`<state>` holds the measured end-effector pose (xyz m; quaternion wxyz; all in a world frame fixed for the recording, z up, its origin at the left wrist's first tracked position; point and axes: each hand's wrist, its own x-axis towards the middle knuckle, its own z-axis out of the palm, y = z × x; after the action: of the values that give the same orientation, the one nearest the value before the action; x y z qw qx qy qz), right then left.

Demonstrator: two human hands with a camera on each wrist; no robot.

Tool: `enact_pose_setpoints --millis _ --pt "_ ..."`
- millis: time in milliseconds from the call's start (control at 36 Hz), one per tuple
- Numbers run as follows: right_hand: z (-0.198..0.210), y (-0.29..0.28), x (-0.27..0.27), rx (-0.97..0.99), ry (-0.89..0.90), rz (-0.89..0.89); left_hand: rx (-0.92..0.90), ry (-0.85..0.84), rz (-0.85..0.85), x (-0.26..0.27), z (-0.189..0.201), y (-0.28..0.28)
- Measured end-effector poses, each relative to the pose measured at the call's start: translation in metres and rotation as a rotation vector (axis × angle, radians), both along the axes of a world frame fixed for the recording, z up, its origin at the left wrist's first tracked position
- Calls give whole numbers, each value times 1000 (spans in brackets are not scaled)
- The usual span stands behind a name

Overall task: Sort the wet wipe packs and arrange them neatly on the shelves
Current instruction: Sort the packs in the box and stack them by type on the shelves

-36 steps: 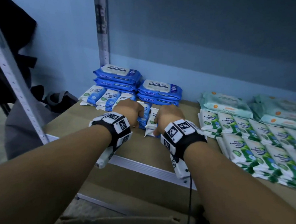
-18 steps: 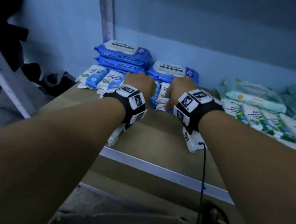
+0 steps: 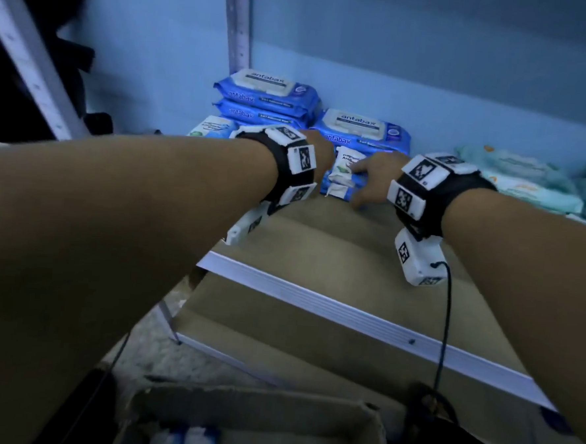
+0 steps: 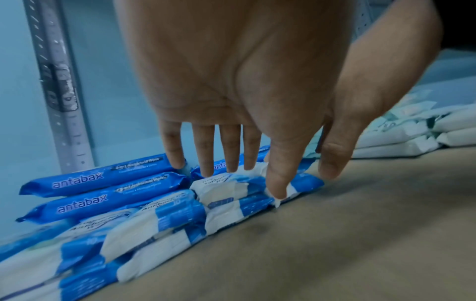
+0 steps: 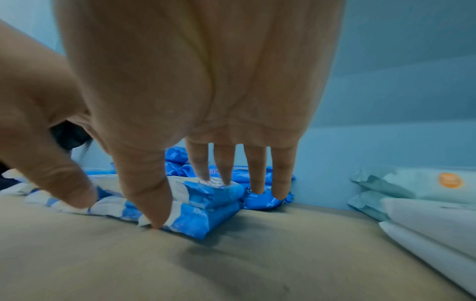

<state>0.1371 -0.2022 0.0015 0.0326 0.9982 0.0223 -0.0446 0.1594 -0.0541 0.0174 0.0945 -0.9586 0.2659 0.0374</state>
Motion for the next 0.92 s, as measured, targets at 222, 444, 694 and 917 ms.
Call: enact_pose_setpoints --millis 222,444,694,917 --pt "2 2 -87 34 3 -7 -142 -56 5 -56 7 38" --pt "13 29 -169 165 10 69 -171 -63 34 -125 21 76" --pt "-27 64 -235 329 -193 303 -204 28 47 -193 -4 111" --pt "-113 83 -266 358 80 306 -229 196 105 -227 -63 135"
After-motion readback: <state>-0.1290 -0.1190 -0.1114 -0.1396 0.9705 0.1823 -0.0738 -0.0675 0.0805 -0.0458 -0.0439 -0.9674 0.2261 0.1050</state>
